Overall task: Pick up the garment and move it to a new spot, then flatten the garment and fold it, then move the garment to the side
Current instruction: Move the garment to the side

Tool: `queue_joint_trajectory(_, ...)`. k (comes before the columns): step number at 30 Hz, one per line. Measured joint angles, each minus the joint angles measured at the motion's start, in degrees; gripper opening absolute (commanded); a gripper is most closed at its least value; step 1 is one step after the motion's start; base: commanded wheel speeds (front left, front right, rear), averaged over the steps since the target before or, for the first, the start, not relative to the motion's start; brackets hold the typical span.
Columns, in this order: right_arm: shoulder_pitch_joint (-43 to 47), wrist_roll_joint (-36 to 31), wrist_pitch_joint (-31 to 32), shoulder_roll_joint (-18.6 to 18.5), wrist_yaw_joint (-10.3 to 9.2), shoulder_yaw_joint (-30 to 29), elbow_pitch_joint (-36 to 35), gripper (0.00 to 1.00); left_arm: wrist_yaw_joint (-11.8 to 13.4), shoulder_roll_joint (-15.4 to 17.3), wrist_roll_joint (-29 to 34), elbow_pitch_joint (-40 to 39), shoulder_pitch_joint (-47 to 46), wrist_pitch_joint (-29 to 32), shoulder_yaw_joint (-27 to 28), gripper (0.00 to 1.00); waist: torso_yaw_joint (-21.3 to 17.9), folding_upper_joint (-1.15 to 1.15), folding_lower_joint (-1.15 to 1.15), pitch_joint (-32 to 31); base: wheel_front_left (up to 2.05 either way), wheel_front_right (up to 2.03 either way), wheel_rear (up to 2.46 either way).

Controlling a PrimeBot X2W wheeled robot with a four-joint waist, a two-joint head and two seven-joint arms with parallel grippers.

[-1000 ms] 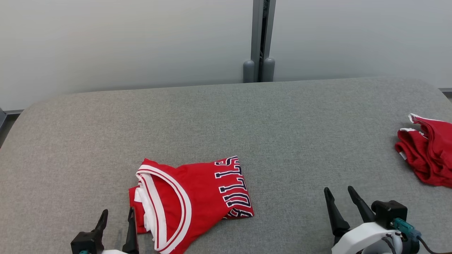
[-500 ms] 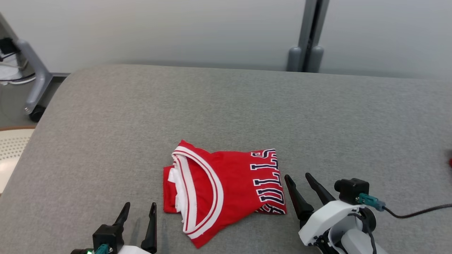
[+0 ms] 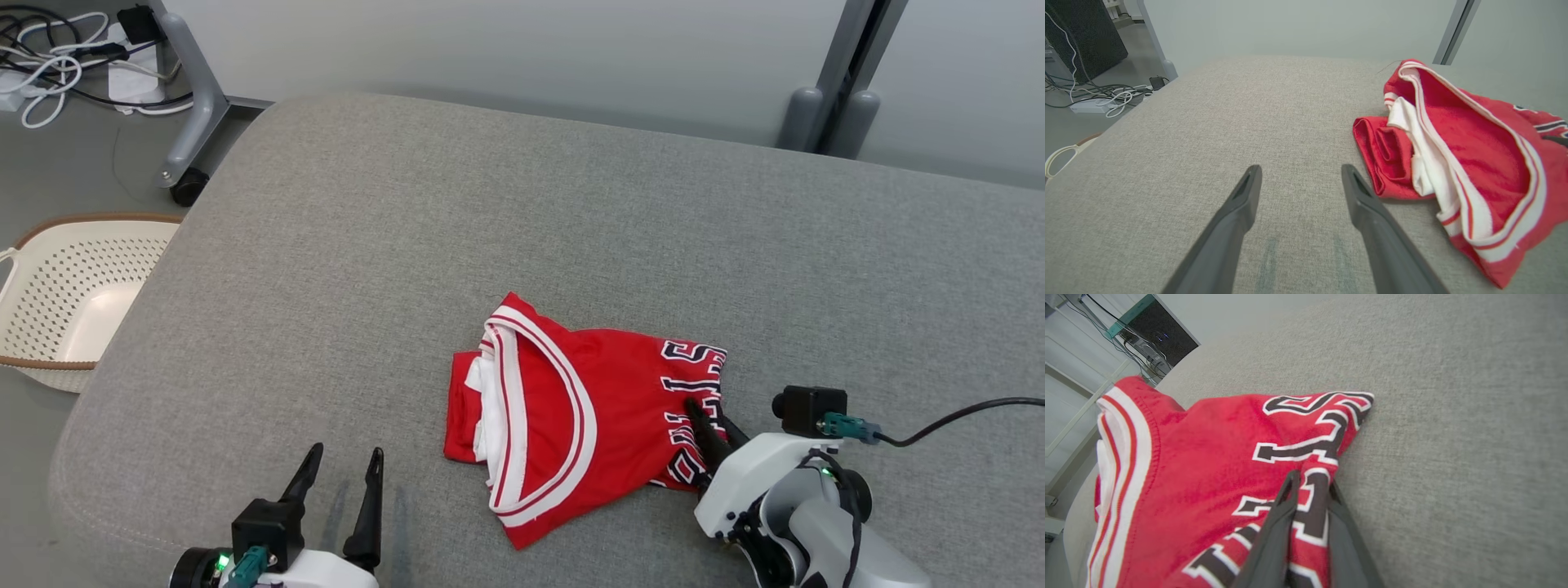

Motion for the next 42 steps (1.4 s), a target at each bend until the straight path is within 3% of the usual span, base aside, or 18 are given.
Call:
queue_joint_trajectory(4,-1.16,2.11,-0.49,0.32,0.01,2.65,0.8,0.0,0.18,-0.01,0.04,-0.45,-0.41,0.0,0.8,1.0,-1.69,0.0,0.0,-0.18,0.0,0.0,0.0)
queue_joint_trajectory(10,-1.26,1.55,-0.64,0.35,0.02,0.14,0.51,0.0,0.12,0.03,-0.07,-0.98,-0.38,0.0,1.02,1.0,-7.12,0.0,0.0,-1.27,0.0,0.0,0.0)
queue_joint_trajectory(22,3.22,-7.66,-0.7,-0.18,0.01,-8.27,-4.9,0.0,0.83,0.01,-1.72,-2.03,-0.74,0.01,0.08,1.0,-25.34,0.0,0.0,-2.3,0.0,0.0,0.0)
queue_joint_trajectory(32,3.68,-13.77,-0.74,-3.13,0.0,-9.84,-10.07,0.0,0.58,-0.05,-1.25,-2.81,-3.11,0.0,-0.75,1.0,-39.4,0.0,0.0,-0.6,0.0,0.0,0.0)
queue_joint_trajectory(37,-0.88,-17.11,-0.76,-4.87,0.01,-10.89,-10.82,0.0,0.09,-0.05,-0.12,-2.67,-4.07,0.0,-0.86,1.0,-42.45,0.0,0.0,2.07,0.0,0.0,0.0)
queue_joint_trajectory(42,-9.21,-22.41,-0.76,-6.55,0.01,-12.95,-7.87,0.0,-0.79,-0.09,1.42,-2.16,-5.45,0.0,-0.89,1.0,-41.54,0.0,0.0,4.44,0.0,0.0,0.0)
